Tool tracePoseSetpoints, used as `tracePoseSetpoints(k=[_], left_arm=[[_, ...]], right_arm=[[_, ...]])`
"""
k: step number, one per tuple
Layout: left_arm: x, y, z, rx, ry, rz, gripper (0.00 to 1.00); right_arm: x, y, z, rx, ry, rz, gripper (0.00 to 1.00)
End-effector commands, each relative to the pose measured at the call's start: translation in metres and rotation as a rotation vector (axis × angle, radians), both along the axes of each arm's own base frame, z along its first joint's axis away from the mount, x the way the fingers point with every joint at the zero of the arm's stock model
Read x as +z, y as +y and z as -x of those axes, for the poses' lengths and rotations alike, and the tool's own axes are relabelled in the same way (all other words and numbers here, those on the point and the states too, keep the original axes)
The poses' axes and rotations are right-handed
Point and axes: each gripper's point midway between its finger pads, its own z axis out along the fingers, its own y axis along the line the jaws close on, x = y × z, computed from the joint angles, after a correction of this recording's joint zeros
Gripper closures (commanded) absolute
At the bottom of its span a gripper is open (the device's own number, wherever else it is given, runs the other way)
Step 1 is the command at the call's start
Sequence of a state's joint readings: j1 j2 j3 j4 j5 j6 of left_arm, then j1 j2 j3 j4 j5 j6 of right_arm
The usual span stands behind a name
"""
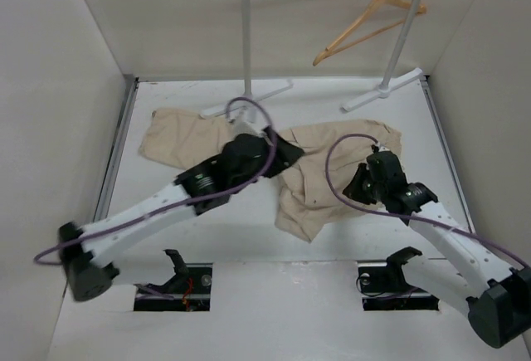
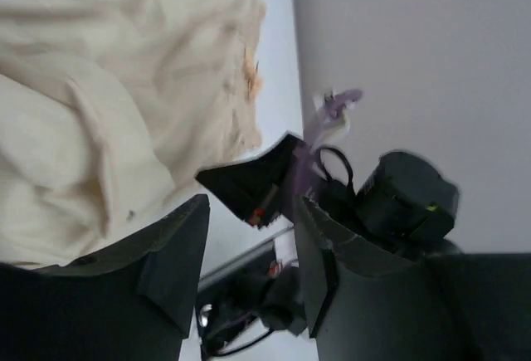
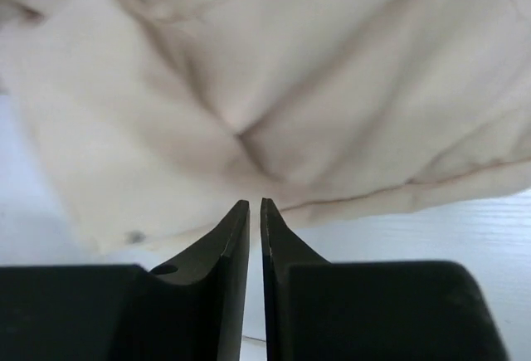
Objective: Place the trousers on the hanger
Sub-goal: Flatten out the trousers at the center of the board.
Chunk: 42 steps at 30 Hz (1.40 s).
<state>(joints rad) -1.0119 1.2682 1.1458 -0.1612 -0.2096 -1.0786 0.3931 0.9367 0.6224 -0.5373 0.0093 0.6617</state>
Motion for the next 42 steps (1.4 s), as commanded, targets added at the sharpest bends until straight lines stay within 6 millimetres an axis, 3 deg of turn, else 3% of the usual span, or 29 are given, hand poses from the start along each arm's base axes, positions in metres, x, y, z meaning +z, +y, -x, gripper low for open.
tracePoseSetpoints(k=[1,4,8,10,13,16,21,26,29,33,36,42], left_arm=[[-0.056,0.11,-0.024,0.324,0.044,-0.167,0.58],[-0.09,0.118,-0.021,0.294,0.133,-0.166,0.55],[-0.123,0.102,-0.038,0.229,0.195,-0.117,0.52],[-0.128,0.092,-0.052,0.209,0.19,-0.062,0.51],[-0.124,0.077,-0.07,0.186,0.158,0.026,0.46],[-0.125,0.07,-0.08,0.184,0.147,0.051,0.44],[-0.146,0.061,-0.086,0.18,0.174,0.028,0.44],[-0.172,0.05,-0.092,0.175,0.227,-0.01,0.59],[-0.172,0.049,-0.1,0.199,0.224,-0.006,0.63],[-0.169,0.047,-0.104,0.204,0.22,-0.007,0.85],[-0.164,0.051,-0.092,0.202,0.225,-0.019,0.96],[-0.144,0.083,-0.04,0.225,0.242,-0.127,1.0]], right_arm=[[0.057,0.006,-0.014,-0.039,-0.156,-0.018,0.83],[0.053,0.026,-0.009,0.049,-0.127,0.013,0.76],[0.048,0.032,-0.011,0.042,-0.098,0.006,0.68],[0.053,0.031,-0.014,0.029,-0.111,-0.013,0.62],[0.045,0.028,-0.01,0.031,-0.085,-0.011,0.56],[0.032,0.026,0.0,0.032,-0.055,-0.018,0.55],[0.013,0.021,0.016,0.004,-0.022,-0.062,0.55],[0.005,0.015,0.021,-0.012,-0.013,-0.07,0.55],[0.005,0.016,0.02,-0.014,-0.015,-0.073,0.55],[-0.001,0.017,0.021,-0.017,-0.003,-0.073,0.55],[-0.008,0.009,0.014,-0.072,0.006,-0.063,0.52],[-0.037,-0.015,-0.026,-0.249,0.072,-0.058,0.47]])
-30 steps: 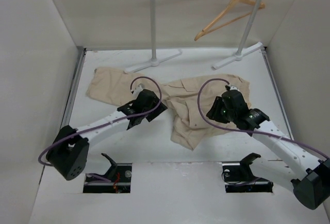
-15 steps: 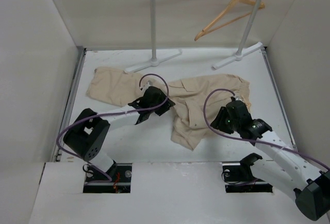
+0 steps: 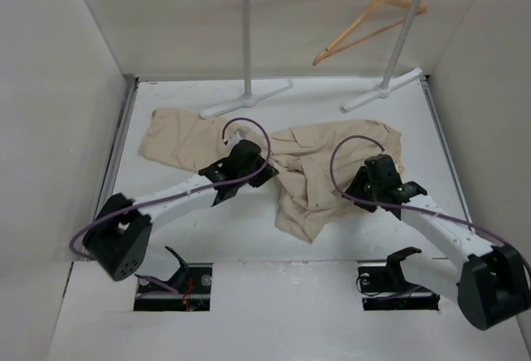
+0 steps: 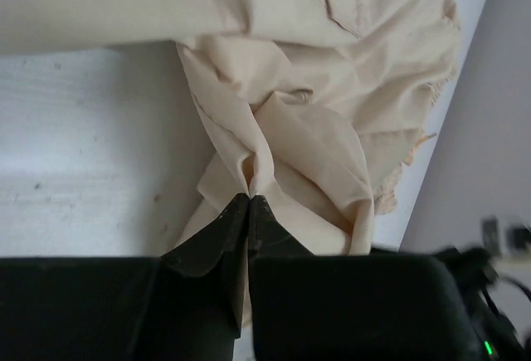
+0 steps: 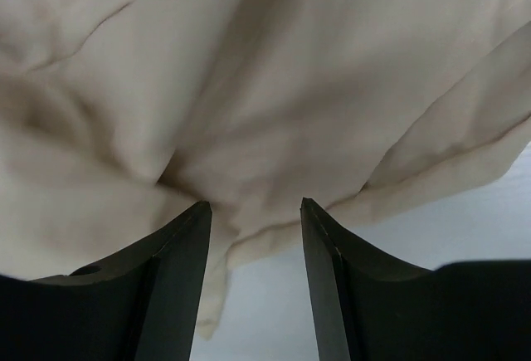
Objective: Place the trousers on the hanger
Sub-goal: Flatten out the trousers at the center of the board.
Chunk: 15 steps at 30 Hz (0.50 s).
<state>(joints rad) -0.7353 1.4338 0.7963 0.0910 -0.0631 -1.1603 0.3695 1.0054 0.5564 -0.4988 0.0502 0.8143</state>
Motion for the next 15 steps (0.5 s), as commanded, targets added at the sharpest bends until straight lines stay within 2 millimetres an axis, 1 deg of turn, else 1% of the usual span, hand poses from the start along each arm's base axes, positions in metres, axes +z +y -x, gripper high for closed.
tracePoseSetpoints(k=[1,2,4,5,9,12,15], left_arm=[[0.03,0.029,0.028,0.034,-0.023,-0.057,1.0],[0.036,0.04,0.037,0.04,-0.017,-0.079,1.0],[0.053,0.066,0.055,0.063,-0.01,-0.138,1.0],[0.06,0.075,0.061,0.07,-0.011,-0.163,1.0],[0.094,0.136,0.092,0.11,-0.003,-0.363,1.0],[0.121,0.191,0.113,0.159,0.015,-0.54,1.0],[0.16,0.25,0.132,0.251,0.029,-0.712,1.0]], right_arm=[[-0.008,-0.008,-0.035,-0.111,-0.027,-0.028,0.47],[-0.012,-0.01,-0.041,-0.128,-0.018,-0.031,0.48],[-0.015,-0.012,-0.053,-0.154,-0.012,-0.045,0.5],[-0.017,-0.012,-0.057,-0.166,-0.007,-0.053,0.51],[-0.023,-0.01,-0.068,-0.196,0.011,-0.079,0.53],[-0.025,-0.012,-0.073,-0.227,0.011,-0.105,0.54],[-0.025,-0.014,-0.076,-0.243,0.004,-0.126,0.54]])
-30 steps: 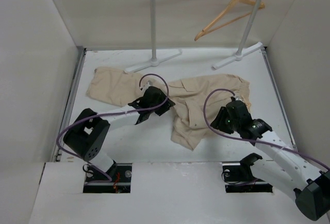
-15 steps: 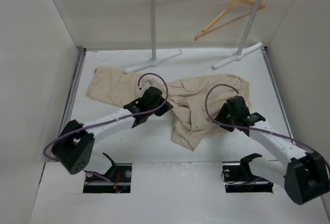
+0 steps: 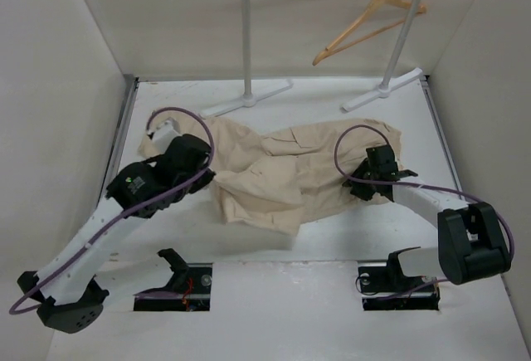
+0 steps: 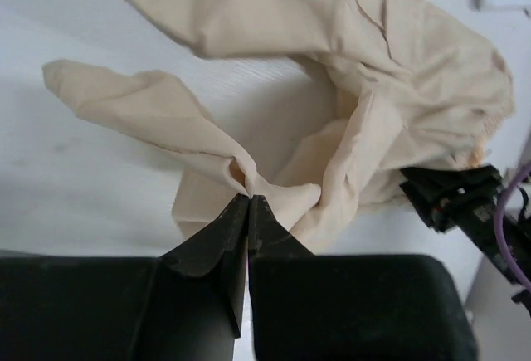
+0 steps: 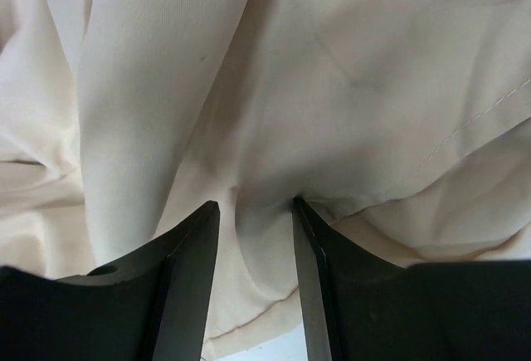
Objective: Place the trousers on the hanger
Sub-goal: Flatten out the trousers at the center of the board.
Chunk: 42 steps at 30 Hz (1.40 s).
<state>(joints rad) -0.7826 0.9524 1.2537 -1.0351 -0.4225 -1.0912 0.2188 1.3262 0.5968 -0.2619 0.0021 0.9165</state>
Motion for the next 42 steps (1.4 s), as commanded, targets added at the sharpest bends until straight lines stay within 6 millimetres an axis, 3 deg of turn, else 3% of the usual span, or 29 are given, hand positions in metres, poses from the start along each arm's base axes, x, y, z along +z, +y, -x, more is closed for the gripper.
tracePoseSetpoints(k=[1,4,8,10,12,14,20,24,26,29,30,33,34,36,38,42], left_arm=[[0.021,0.111,0.048,0.14,0.106,-0.396,1.0],[0.033,0.143,0.064,0.189,0.171,-0.529,1.0],[0.009,0.166,0.072,0.233,0.297,-0.653,0.97],[-0.013,0.166,0.061,0.237,0.365,-0.726,0.93],[-0.038,0.156,0.042,0.209,0.395,-0.759,0.89],[-0.057,0.153,0.02,0.239,0.4,-0.747,0.77],[-0.089,0.182,-0.07,0.392,0.351,-0.557,0.66],[-0.102,0.179,-0.114,0.409,0.287,-0.375,0.61],[-0.108,0.174,-0.132,0.398,0.251,-0.329,0.56],[-0.127,0.18,-0.15,0.415,0.255,-0.306,0.55],[-0.135,0.183,-0.155,0.423,0.265,-0.299,0.55],[-0.155,0.183,-0.175,0.432,0.273,-0.26,0.57],[-0.157,0.179,-0.179,0.43,0.277,-0.234,0.58],[-0.154,0.162,-0.178,0.417,0.258,-0.189,0.62],[-0.144,0.145,-0.167,0.404,0.207,-0.159,0.62],[-0.143,0.116,-0.119,0.351,0.171,-0.124,0.63]], right_arm=[[0.01,0.0,-0.021,-0.041,-0.069,-0.039,0.53],[0.011,0.001,-0.019,-0.03,-0.072,-0.047,0.52],[0.013,0.003,-0.015,-0.017,-0.084,-0.06,0.51],[0.014,0.002,-0.013,-0.011,-0.089,-0.054,0.48],[0.016,0.001,-0.011,-0.002,-0.092,-0.047,0.46],[0.02,0.0,-0.011,0.001,-0.101,-0.037,0.43],[0.045,-0.005,-0.013,0.018,-0.16,-0.005,0.37],[0.066,-0.013,-0.01,0.029,-0.212,0.042,0.37],[0.073,-0.013,-0.006,0.056,-0.233,0.061,0.46],[0.081,-0.017,0.002,0.07,-0.243,0.084,0.81],[0.081,-0.019,0.005,0.071,-0.237,0.094,0.87],[0.08,-0.034,0.009,0.026,-0.22,0.11,0.87],[0.077,-0.042,0.011,-0.006,-0.205,0.117,0.83],[0.073,-0.064,0.017,-0.092,-0.176,0.134,0.65],[0.068,-0.087,0.024,-0.19,-0.159,0.152,0.5],[0.052,-0.117,0.032,-0.316,-0.1,0.155,0.44]])
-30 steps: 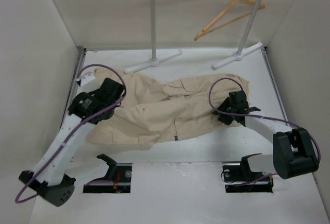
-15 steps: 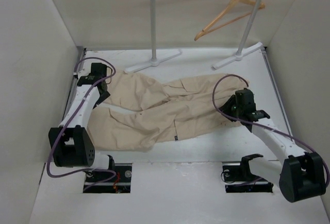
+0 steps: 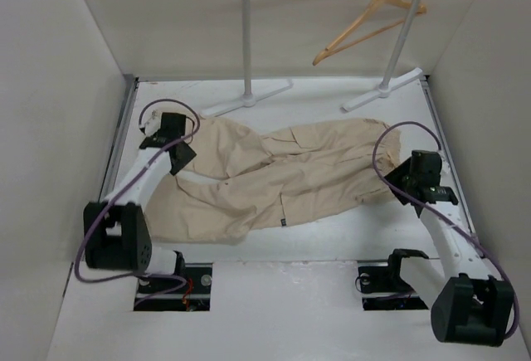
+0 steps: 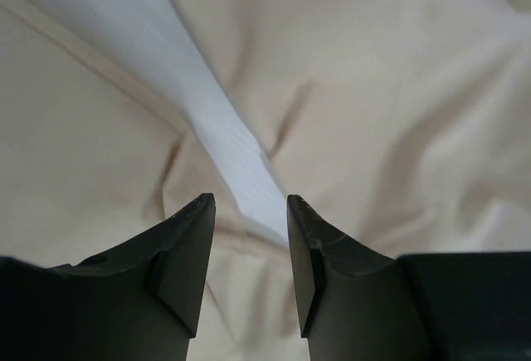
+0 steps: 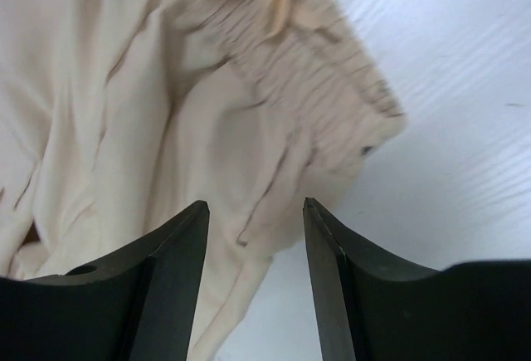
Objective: Place the trousers on the hanger
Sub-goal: Flatten out the trousers at the center of the board.
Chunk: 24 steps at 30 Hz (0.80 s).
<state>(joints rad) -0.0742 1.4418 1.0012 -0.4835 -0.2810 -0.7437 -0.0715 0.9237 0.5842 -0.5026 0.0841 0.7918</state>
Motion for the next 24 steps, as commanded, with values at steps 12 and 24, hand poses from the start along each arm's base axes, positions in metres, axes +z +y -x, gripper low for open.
tracePoseSetpoints(k=[12,24], left_arm=[[-0.049,-0.023,0.088,0.013,0.003,0.142,0.64],[-0.068,0.044,0.121,0.348,-0.008,0.153,0.64]], right_arm=[[-0.07,-0.045,0.003,-0.185,0.249,-0.011,0.8],[-0.023,-0.125,0.078,-0.672,0.175,0.062,0.91]])
